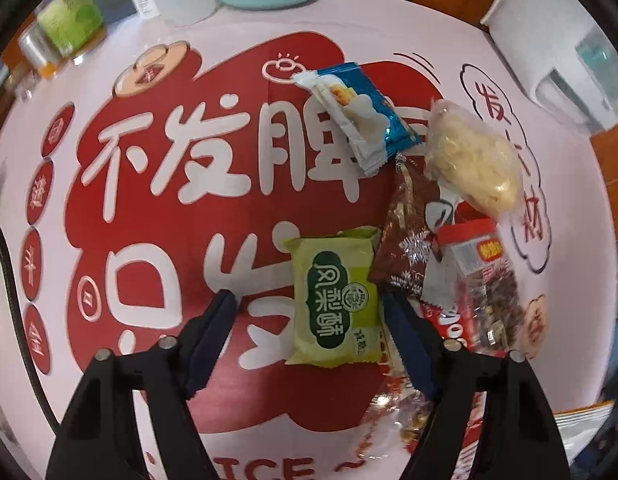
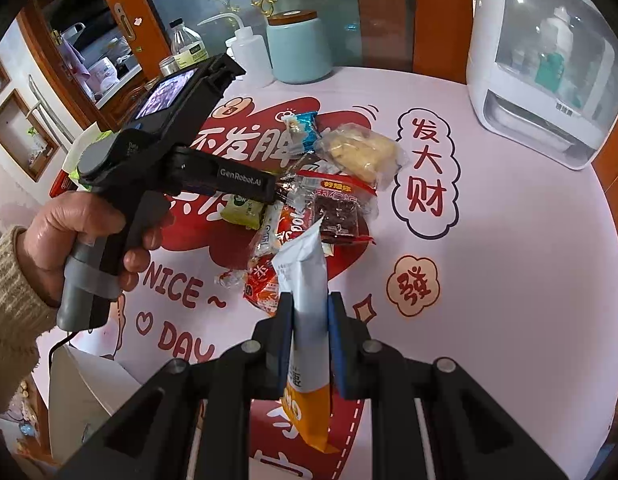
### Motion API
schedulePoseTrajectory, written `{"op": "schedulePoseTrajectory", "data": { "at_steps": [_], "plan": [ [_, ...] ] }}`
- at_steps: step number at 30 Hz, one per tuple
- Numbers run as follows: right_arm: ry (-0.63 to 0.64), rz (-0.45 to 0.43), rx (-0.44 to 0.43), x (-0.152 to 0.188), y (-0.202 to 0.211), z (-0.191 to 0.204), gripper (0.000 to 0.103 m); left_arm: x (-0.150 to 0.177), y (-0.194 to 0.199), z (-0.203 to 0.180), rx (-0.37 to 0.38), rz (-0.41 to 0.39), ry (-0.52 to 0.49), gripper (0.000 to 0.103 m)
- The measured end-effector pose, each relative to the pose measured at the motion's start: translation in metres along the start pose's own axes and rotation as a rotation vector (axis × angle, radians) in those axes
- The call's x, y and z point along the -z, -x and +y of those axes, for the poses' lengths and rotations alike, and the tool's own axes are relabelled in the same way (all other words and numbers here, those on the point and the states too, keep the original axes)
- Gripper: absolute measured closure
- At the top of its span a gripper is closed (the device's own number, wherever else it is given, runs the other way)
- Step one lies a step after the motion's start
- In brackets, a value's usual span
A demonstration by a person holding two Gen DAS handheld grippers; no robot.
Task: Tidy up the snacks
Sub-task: 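Grasp the green-wrapped cake with the left tool while the right tool grasps the white-and-orange stick bag, then carry both snacks over the white tray and open both tools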
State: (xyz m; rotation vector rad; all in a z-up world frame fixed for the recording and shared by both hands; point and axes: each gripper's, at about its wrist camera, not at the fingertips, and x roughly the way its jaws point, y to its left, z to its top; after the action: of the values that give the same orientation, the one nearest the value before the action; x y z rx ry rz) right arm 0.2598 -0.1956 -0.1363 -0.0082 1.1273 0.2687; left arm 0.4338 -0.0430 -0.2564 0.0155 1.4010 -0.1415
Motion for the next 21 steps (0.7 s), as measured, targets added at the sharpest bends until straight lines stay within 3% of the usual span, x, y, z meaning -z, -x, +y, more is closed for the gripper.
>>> {"op": "schedulePoseTrajectory", "data": {
  "at_steps": [2, 3, 8, 12, 21],
  "plan": [
    [0.001, 0.003, -0.005, 0.000, -0.001, 0.000, 0.086, 0.004, 0.001, -0.002, 0.000, -0.014, -0.009, 0.045],
    [0.003, 0.003, -0.004, 0.000, -0.001, 0.001, 0.086, 0.004, 0.003, -0.003, -0.010, -0.020, -0.013, 0.066],
    [0.003, -0.019, -0.015, 0.000, 0.004, 0.005, 0.086, 0.015, 0.013, 0.008, -0.017, -0.004, 0.008, 0.068],
    [0.001, -0.059, -0.027, -0.001, 0.020, 0.010, 0.086, 0.037, 0.054, 0.015, -0.004, -0.067, 0.008, 0.068],
    [0.004, -0.205, -0.082, 0.007, 0.101, 0.032, 0.086, 0.128, 0.221, 0.004, 0.071, -0.280, -0.125, 0.068]
  ]
}}
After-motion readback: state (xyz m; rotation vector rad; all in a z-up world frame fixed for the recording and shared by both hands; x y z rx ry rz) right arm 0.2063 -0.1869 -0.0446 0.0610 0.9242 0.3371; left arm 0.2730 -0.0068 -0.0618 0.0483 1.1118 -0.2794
